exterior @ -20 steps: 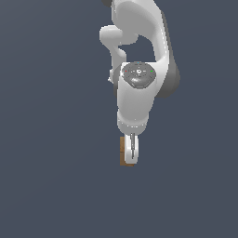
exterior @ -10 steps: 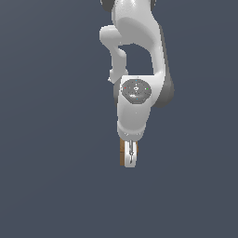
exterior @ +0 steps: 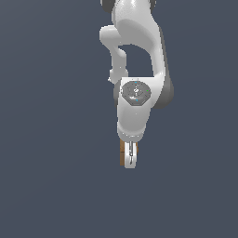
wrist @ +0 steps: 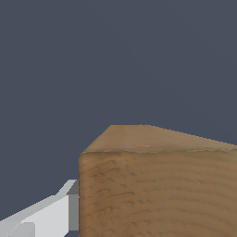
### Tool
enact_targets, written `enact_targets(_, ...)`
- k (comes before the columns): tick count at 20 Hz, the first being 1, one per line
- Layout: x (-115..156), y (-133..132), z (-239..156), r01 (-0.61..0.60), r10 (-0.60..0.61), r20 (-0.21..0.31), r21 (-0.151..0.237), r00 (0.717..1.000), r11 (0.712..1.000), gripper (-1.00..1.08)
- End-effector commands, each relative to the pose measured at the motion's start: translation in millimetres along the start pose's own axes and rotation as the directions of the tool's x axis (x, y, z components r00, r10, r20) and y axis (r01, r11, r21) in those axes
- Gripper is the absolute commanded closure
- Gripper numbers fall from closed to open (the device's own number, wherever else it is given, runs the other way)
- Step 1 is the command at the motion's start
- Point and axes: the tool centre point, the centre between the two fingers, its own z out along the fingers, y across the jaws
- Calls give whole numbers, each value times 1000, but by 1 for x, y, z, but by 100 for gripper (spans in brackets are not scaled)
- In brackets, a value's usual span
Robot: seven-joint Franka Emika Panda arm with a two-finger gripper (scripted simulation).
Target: Pick up the object and move it to a goal position.
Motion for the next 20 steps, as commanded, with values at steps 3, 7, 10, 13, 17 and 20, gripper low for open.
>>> enact_targets(3,0,0,0,0,0,0,1,1000,1000,108)
enact_targets(7,0,0,0,0,0,0,0,1000,1000,108)
enact_targets(10,1,-2,-4,0,0,0,0,1000,1000,108)
enact_targets(13,4,-5,-13,0,0,0,0,1000,1000,108)
enact_targets(17,10,-13,-32,0,0,0,0,1000,1000,108)
enact_targets(20,14,-19,-47,0,0,0,1,1000,1000,108)
